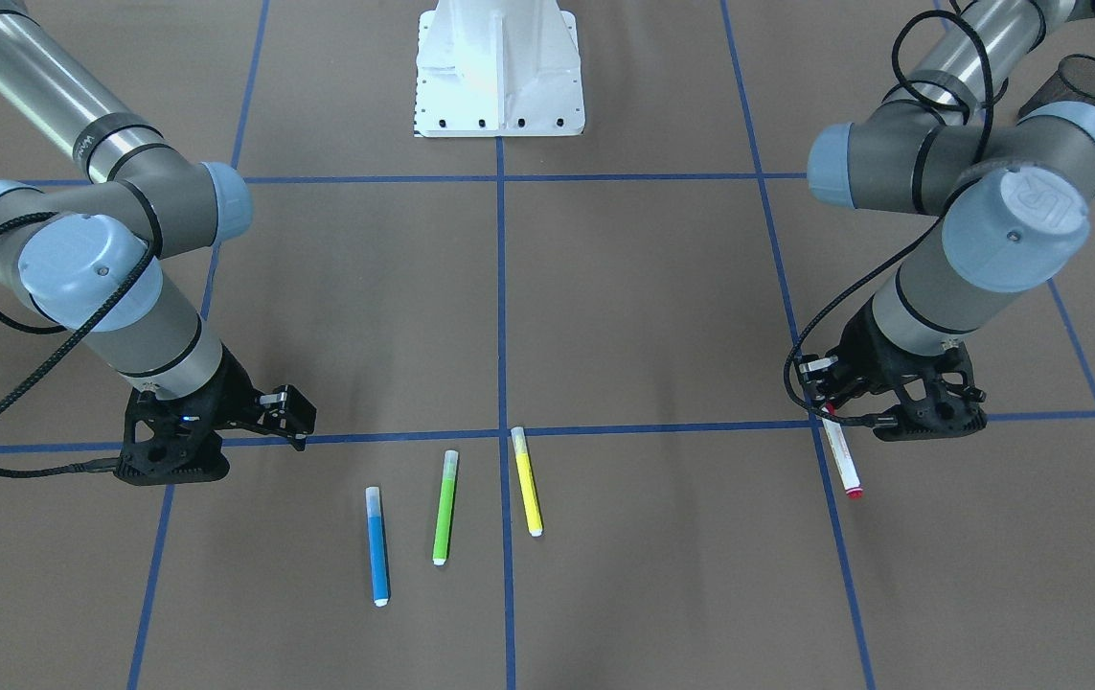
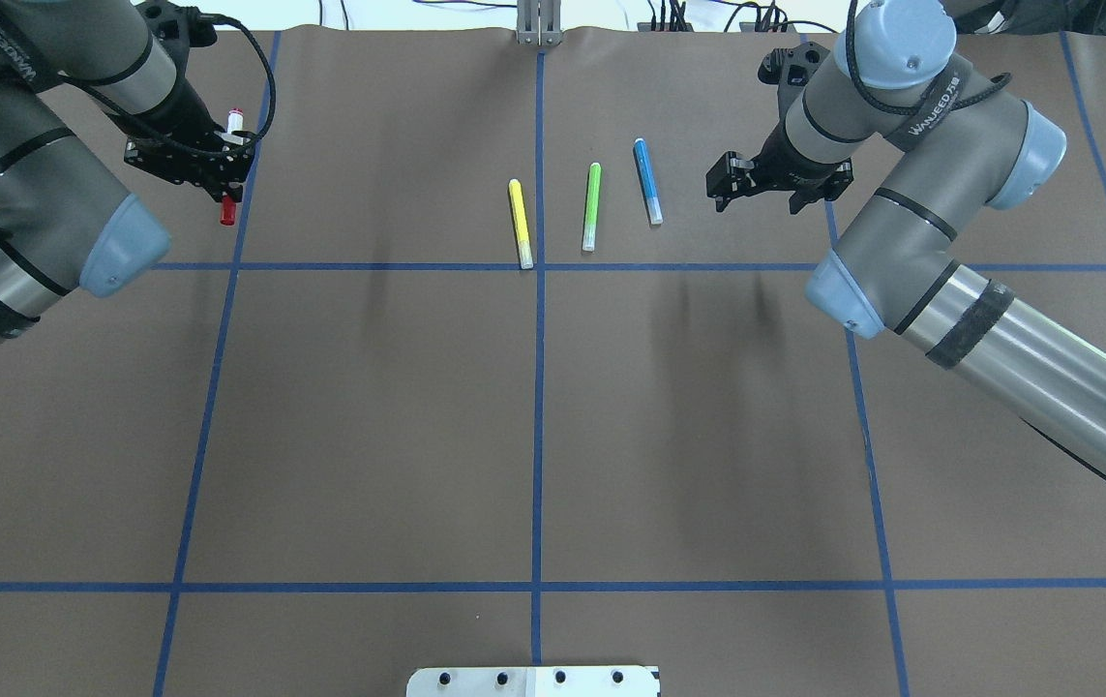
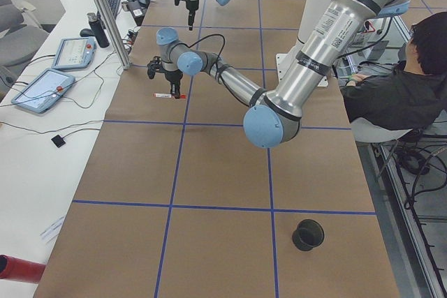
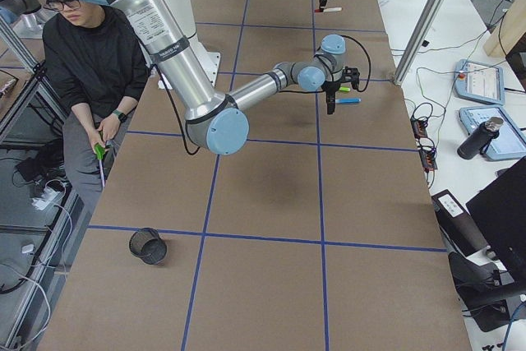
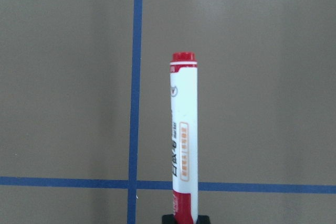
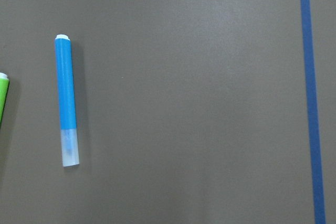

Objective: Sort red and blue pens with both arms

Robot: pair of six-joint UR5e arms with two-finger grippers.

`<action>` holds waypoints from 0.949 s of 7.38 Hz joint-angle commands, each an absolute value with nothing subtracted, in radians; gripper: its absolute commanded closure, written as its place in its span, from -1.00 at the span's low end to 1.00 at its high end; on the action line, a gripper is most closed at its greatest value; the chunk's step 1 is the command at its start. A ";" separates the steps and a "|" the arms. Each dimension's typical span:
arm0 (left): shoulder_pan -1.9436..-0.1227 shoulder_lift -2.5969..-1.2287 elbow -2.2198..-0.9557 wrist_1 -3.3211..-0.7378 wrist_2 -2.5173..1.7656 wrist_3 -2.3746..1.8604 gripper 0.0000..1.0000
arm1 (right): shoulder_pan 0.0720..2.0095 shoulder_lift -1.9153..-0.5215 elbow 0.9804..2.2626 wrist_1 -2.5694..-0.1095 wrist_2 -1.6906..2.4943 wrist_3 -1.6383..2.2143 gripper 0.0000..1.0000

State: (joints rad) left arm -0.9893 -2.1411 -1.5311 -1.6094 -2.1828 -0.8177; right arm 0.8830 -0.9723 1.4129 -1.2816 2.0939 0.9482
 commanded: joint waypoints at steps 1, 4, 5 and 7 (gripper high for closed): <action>-0.989 -2.140 -1.534 -1.611 -2.183 -0.818 1.00 | 0.899 -0.976 1.414 -1.275 2.192 0.959 -1.00; -0.989 -2.141 -1.534 -1.611 -2.183 -0.818 1.00 | 0.874 -0.976 1.410 -1.269 2.188 1.041 -1.00; -0.989 -2.140 -1.534 -1.609 -2.183 -0.818 1.00 | 0.870 -0.962 1.408 -1.287 2.186 1.049 -1.00; -0.989 -2.131 -1.534 -1.614 -2.183 -0.818 1.00 | 0.870 -0.844 1.268 -1.328 2.195 1.029 -1.00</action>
State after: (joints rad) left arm -0.9895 -2.1379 -1.5335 -1.6104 -2.1829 -0.8176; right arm 0.8709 -0.9227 1.3617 -1.3040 2.1895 1.0356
